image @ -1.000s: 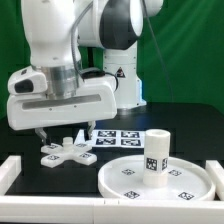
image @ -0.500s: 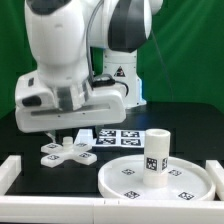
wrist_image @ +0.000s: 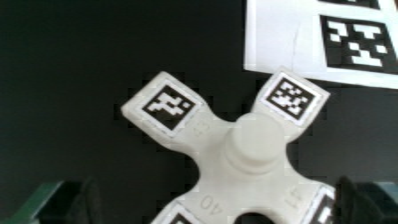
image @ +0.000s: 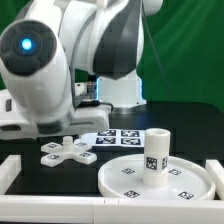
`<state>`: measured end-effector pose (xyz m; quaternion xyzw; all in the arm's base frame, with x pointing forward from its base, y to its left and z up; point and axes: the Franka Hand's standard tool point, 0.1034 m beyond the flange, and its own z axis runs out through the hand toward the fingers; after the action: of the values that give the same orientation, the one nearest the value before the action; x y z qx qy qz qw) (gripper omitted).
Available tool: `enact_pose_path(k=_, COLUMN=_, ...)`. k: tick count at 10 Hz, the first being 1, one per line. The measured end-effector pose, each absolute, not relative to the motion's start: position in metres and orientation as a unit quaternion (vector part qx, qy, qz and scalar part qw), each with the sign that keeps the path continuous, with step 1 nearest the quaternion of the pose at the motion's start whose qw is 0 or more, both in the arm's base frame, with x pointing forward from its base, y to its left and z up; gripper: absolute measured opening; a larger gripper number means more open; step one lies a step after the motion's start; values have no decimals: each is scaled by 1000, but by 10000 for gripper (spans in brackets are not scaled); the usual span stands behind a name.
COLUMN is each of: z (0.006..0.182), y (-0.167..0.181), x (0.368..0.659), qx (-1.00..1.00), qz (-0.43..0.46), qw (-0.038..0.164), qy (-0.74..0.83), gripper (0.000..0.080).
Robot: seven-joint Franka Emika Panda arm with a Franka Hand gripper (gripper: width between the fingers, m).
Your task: Assemble round table
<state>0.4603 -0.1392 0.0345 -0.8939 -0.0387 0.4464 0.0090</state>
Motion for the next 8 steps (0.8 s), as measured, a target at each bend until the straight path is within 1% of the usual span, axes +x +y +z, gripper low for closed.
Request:
enact_pose_path(k=1, z=31, y=-139, x=461, qx=-891, qz=451, qw=10, qy=-43, gripper=648)
enact_pose_path(k=3, z=31, y=-138, x=460, qx=-891, qz=452, qw=8, qy=-37, gripper=648)
enact_pose_path(k=4, z=26, y=-131, x=451, qx=-882, qz=471, qw=3, qy=-25, gripper=648)
enact_pose_path(k=5, z=27, y=-128, x=442, qx=-865, qz=501, qw=7, qy=-24, gripper=648)
enact_pose_path(k=6, z=37, y=-128, x=452, qx=-857, qz=515, qw=7, qy=-21, gripper=648)
enact_pose_path(k=7, z=31, y=-129, x=457, qx=-865, qz=501, qw=3, qy=-24, gripper=648)
enact_pose_path(k=8, z=30, y=-129, x=455, qx=-864, qz=503, qw=4, qy=-24, gripper=648)
